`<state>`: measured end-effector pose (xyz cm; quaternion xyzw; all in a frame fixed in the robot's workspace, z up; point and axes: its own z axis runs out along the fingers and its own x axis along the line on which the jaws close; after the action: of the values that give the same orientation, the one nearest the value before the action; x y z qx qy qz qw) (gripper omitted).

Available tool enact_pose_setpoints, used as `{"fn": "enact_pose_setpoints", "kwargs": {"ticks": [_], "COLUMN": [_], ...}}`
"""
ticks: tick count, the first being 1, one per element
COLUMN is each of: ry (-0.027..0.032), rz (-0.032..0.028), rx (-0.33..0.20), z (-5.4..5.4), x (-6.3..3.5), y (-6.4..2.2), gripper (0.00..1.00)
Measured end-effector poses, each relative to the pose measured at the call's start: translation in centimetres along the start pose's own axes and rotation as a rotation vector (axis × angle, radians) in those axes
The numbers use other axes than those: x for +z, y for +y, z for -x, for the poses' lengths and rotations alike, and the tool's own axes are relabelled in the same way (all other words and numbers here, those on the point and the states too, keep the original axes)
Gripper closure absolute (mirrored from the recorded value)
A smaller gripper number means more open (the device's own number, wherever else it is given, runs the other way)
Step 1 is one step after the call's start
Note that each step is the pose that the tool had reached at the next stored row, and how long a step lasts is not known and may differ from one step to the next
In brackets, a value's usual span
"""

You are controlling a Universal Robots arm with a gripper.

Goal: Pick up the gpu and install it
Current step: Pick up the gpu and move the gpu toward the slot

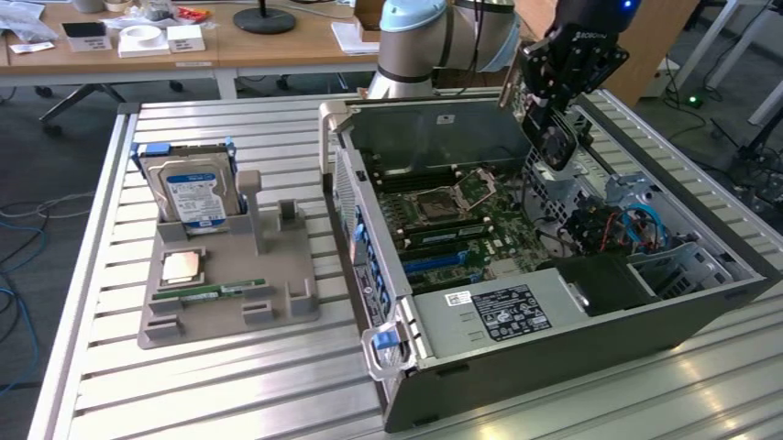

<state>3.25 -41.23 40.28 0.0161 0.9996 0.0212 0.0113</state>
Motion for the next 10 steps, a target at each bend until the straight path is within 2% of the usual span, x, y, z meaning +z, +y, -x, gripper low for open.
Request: {"fn": "enact_pose_setpoints", "kwargs": {"ticks": [10], "ry": [0.0], "rz": [0.0003], "rx": [0.0], "z": [0.56], "x": [0.47], "y": [0.0], "gripper": [0.74]}}
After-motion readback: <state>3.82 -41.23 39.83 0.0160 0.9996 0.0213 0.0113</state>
